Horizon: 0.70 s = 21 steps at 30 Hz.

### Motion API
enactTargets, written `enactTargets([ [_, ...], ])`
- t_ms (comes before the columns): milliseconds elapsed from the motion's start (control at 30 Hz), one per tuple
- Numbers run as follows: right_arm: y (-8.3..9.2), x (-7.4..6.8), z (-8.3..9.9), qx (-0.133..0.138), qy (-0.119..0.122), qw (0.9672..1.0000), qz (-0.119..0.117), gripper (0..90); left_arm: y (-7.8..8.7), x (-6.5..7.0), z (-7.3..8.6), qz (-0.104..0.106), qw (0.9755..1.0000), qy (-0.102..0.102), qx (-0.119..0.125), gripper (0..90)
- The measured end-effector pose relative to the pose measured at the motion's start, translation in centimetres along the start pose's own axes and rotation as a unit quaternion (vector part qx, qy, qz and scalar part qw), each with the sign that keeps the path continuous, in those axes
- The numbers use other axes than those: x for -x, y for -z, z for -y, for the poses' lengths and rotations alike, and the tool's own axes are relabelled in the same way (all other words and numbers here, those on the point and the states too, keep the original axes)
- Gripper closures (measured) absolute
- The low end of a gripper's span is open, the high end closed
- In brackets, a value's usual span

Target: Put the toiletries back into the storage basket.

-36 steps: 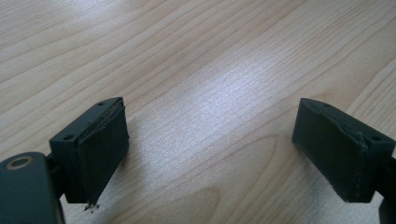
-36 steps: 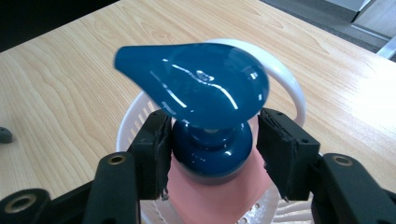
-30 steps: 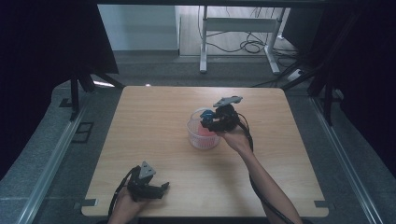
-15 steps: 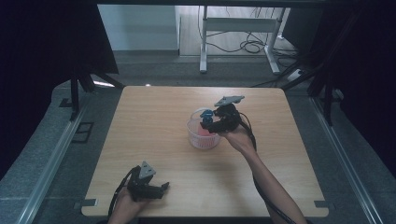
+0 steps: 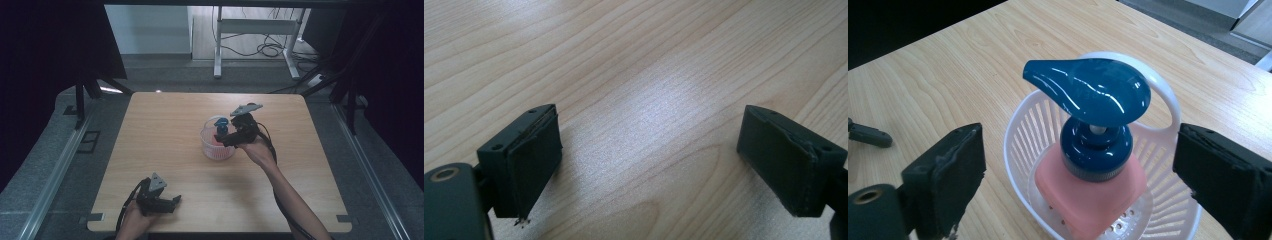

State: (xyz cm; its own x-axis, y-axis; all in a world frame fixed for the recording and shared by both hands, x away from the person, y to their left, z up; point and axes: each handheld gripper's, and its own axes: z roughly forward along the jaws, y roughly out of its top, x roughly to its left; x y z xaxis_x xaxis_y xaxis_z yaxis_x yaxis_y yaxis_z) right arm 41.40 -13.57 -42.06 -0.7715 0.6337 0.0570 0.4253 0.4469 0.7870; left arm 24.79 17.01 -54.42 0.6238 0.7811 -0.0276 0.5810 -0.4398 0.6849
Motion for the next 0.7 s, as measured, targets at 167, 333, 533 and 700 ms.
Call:
enactTargets([
  [167,0.3,-0.2,0.2,-0.002,0.001,1.0000,0.000,3.1,0.0,0.0,0.0,0.000,1.0000,0.001,0.000,10.3],
  [333,0.8,-0.4,0.4,0.000,0.001,1.0000,-0.002,3.0,0.0,0.0,0.0,0.000,1.0000,0.001,0.000,10.3],
  [533,1.4,-0.5,0.7,0.001,0.003,1.0000,-0.004,3.0,0.0,0.0,0.0,0.000,1.0000,0.001,0.000,10.3],
  [700,1.8,-0.6,1.0,0.001,0.004,1.0000,-0.006,3.0,0.0,0.0,0.0,0.000,1.0000,0.001,0.001,10.3],
])
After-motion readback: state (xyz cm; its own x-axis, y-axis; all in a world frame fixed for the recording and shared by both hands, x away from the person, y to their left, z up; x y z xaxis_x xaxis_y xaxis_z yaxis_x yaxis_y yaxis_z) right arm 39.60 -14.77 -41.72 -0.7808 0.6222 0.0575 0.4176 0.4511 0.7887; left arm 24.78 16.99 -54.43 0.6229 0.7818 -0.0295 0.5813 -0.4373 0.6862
